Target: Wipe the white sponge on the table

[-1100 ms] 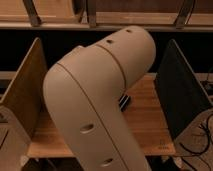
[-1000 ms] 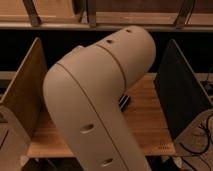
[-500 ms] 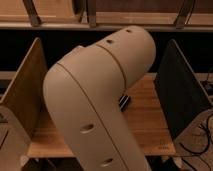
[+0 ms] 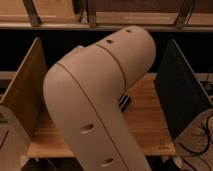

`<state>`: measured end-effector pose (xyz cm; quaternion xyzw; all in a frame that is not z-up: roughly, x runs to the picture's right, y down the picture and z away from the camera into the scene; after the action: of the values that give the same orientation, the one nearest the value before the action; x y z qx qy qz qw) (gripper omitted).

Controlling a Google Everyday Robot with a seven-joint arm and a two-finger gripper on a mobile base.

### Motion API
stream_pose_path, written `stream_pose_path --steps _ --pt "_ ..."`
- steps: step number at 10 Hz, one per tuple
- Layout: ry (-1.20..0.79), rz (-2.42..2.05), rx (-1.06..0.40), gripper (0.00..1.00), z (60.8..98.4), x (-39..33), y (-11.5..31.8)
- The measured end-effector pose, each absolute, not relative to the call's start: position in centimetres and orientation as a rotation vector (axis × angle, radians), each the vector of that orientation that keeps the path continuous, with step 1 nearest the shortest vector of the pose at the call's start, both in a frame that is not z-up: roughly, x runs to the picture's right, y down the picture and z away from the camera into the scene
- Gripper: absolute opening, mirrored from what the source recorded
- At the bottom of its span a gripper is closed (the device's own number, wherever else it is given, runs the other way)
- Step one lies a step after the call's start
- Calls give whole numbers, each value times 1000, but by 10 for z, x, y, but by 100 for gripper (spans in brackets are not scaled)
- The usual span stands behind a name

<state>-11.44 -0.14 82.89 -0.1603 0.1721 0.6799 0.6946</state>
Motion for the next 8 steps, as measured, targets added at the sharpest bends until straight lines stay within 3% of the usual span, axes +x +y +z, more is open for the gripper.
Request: stream_pose_path --steps 8 --pt "371 1520 -356 80 828 -114 -3"
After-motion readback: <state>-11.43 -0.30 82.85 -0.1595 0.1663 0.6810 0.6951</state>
